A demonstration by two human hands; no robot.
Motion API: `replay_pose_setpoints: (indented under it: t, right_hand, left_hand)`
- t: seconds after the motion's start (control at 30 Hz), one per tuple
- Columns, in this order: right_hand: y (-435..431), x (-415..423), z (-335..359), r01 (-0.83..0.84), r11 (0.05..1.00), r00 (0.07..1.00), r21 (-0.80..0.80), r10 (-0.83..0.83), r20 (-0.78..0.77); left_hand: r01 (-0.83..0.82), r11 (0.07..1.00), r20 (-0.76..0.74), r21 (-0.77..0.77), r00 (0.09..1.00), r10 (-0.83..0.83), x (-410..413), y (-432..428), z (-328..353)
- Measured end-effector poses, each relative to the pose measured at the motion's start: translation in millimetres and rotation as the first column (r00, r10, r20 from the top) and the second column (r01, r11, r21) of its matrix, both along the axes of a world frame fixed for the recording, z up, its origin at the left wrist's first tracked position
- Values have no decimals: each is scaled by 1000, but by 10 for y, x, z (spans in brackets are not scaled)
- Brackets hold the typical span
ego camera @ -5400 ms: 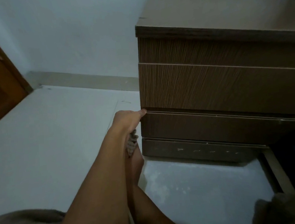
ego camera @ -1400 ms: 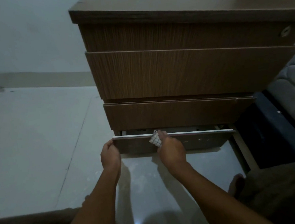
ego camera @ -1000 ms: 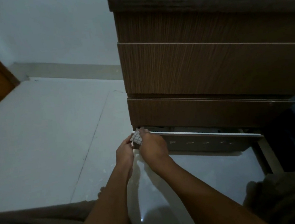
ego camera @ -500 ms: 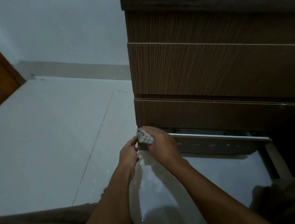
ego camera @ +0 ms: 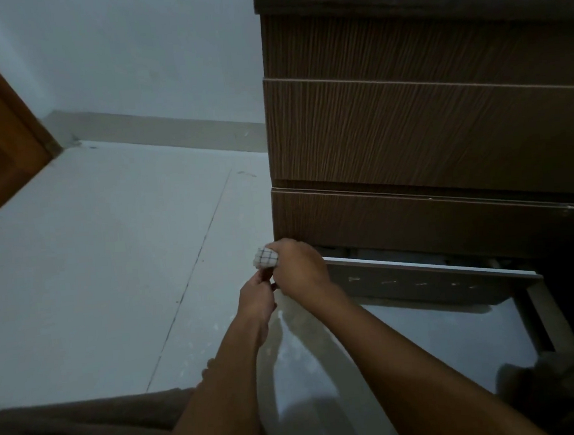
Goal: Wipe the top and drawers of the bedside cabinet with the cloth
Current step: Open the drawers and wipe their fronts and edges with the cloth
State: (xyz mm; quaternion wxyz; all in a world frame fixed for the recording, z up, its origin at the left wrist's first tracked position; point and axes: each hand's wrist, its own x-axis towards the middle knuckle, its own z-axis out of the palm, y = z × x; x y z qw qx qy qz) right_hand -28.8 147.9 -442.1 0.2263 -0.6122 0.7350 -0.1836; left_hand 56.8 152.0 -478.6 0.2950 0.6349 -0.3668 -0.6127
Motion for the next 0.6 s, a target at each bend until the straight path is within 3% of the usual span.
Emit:
replay_pose_setpoints:
  t: [0.07,0.13,0.2,0.3,0.37,0.47,0.53,0.6]
  right_hand:
    - [14,-45,-5,3,1000,981,-27,2,195]
    - [147,-128,-30,47,987,950,-156,4,312]
    - [381,-247,-55,156,960,867,-234,-20,498]
    - [779,-490,-166,374,913,721,-161,-177,670]
    - [977,-627,-294,527,846,613,-80,-314,725]
    - [1116,-734,-468,754,656,413,32,-512,753]
    - [1151,-773,-514,835,542,284,100,-579,765]
    - [1183,-822,-542,864,483,212,143,-606,767]
  left_hand:
    - [-4,1000,10,0,1000,4,-5,0,18]
    - [4,1000,-21,-16,1000,-4,-9,9,42]
    - [10,999,-41,-38,999,-12,-13,23,61]
    - [28,998,15,-58,1000,-27,-27,26,81]
    - [34,996,72,-83,997,-28,-53,16,92]
    - [22,992,145,-128,989,-3,-112,9,111]
    - [-5,992,164,-128,986,26,-153,8,109]
    - [-54,992,133,-118,989,70,-186,0,106]
